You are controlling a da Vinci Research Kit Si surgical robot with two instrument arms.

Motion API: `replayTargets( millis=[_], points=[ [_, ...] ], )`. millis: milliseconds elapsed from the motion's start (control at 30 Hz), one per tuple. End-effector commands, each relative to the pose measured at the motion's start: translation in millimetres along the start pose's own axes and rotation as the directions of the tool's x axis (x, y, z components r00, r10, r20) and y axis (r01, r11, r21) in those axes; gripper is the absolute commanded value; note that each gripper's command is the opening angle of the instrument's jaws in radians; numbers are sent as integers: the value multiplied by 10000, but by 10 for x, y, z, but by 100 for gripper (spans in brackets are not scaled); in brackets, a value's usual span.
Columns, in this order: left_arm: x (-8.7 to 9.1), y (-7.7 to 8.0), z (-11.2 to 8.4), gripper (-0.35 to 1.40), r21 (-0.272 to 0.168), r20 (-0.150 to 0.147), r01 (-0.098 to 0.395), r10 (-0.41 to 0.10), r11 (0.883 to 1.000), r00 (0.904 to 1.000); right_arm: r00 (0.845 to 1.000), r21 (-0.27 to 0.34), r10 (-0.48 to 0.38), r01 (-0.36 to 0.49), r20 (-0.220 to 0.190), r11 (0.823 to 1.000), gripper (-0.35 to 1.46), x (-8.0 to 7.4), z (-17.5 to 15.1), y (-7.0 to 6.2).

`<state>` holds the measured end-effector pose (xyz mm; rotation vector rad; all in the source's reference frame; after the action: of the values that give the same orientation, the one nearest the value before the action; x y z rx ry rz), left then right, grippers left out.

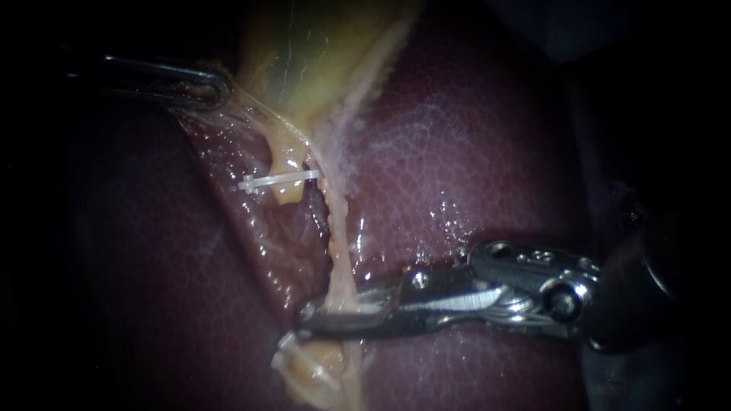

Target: Going back first clip right tube

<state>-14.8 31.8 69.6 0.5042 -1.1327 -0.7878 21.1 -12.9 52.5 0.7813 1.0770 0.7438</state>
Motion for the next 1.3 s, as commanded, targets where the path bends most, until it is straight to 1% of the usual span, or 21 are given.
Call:
replayTargets(
  millis=[33,100,167,200,267,333,400,533,567,667,700,733,800,900,933,967,1033,1067,1133,1233,1300],
  points=[
    [0,0,0,-35,5,-2,0,0,10000,10000,10000,4,0,0,1,10000,-35,0,0,0],
    [0,0,0,-35,4,-2,0,0,10000,10000,10000,28,-2,2,13,10000,-35,0,0,1],
    [0,0,0,-35,4,-2,0,0,10000,10000,10000,33,-6,6,49,10000,-1,-1,2,2],
    [0,0,0,-35,4,-2,0,0,10000,10000,9997,44,-248,247,21,9997,19,-2,3,3],
    [0,0,0,-35,3,-1,0,0,10000,10000,9995,-29,-321,321,-7,9995,36,-4,6,6],
    [0,0,0,-35,2,-1,0,0,10000,10000,9972,-176,-752,751,-58,9970,44,-8,9,14],
    [0,0,0,-35,1,-1,-1,1,10000,10000,9942,-348,-1067,1062,-137,9937,47,-12,11,23],
    [0,0,0,-35,-1,-1,-3,3,10000,10000,9774,-633,-2109,2096,-143,9757,50,-29,9,49],
    [0,0,0,-35,-1,-1,-4,4,10000,10000,9734,-654,-2289,2276,-131,9716,50,-32,7,54],
    [1,0,0,-35,32,-8,-5,5,10000,10000,9512,-686,-3085,3073,-72,9491,50,-37,-5,65],
    [1,0,0,-35,32,-8,-5,5,10000,10000,9420,-735,-3356,3343,-57,9396,50,-38,-11,66],
    [1,0,0,-35,33,-8,-5,5,10000,10000,9280,-802,-3725,3710,-32,9251,50,-37,-19,67],
    [1,0,0,-35,33,-8,-5,5,10000,10000,9071,-824,-4209,4195,12,9040,50,-32,-32,66],
    [1,0,0,-35,34,-8,-5,5,10000,10000,8642,-883,-5030,5021,130,8603,50,-17,-58,60],
    [1,0,0,-35,34,-8,-5,5,10000,10000,8550,-889,-5184,5178,179,8509,50,-12,-66,57],
    [1,0,0,-35,34,-8,-5,5,10000,10000,8404,-890,-5412,5415,297,8360,50,-5,-77,54],
    [1,0,0,-35,34,-8,-5,5,10000,10000,8270,-910,-5604,5620,450,8221,50,4,-91,49],
    [1,0,0,-35,34,-8,-5,5,10000,10000,8140,-919,-5780,5808,572,8089,50,10,-100,46],
    [1,0,0,-35,34,-8,-5,5,10000,10000,8051,-951,-5890,5931,696,7995,50,15,-111,43],
    [1,0,0,-35,30,-7,-5,5,10000,10000,8071,-1028,-5860,5904,723,8006,50,20,-123,41],
    [2,0,2,-35,50,-10,-11,11,10000,10000,8038,-1008,-5904,5949,728,7975,50,19,-128,42]
  ],
)
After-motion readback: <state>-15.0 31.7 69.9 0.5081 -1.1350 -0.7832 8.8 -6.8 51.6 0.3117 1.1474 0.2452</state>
